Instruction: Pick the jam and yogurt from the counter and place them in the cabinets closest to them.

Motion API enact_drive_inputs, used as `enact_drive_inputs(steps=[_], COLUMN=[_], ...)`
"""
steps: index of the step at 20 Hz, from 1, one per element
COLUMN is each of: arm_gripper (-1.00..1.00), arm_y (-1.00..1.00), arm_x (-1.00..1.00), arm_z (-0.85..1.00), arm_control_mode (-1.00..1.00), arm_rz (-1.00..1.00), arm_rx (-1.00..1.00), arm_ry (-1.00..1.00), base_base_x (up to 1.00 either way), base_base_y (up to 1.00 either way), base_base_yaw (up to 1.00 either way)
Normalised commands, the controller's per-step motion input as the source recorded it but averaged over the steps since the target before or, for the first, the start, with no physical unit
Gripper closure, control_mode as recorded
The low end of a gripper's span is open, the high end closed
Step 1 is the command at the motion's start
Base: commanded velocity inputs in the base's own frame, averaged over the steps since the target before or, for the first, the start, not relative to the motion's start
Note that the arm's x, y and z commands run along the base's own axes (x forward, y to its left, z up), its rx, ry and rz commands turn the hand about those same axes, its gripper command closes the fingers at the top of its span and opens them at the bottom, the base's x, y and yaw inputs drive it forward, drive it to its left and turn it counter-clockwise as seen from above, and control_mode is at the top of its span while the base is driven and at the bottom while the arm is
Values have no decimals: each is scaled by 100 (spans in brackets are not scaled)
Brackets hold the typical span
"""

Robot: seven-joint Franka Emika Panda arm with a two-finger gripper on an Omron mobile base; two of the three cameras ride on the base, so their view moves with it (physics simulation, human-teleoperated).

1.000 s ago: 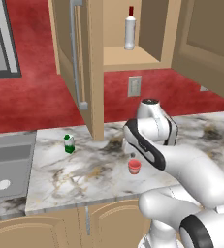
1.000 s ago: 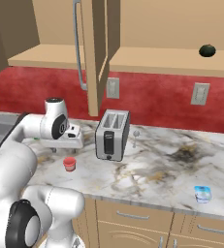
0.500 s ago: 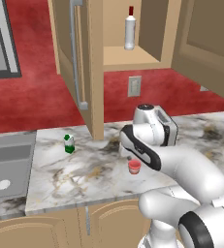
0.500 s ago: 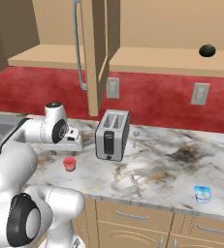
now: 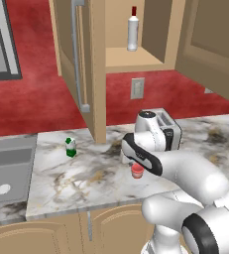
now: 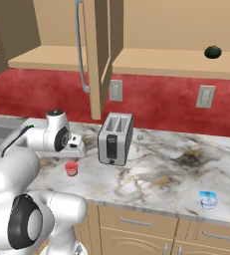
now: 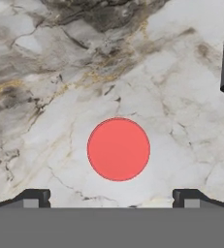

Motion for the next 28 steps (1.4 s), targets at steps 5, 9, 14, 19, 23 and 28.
enact_drive_inputs(steps=[5,9,14,19,23,28], arm_gripper=[-100,-100,-100,-100,-100,-100], arm_y=[0,0,0,0,0,0], arm_x=[9,6,3,0,0,2], arm_z=[-14,-16,-17,-17,-16,-14], arm_control_mode=[-100,-100,-100,-100,-100,-100], arm_rz=[0,0,0,0,0,0], arm_rx=[0,0,0,0,0,0], arm_ry=[-5,-4,-4,-5,-5,-5], base_base_x=[0,0,0,0,0,0], base_base_y=[0,0,0,0,0,0], base_base_yaw=[0,0,0,0,0,0])
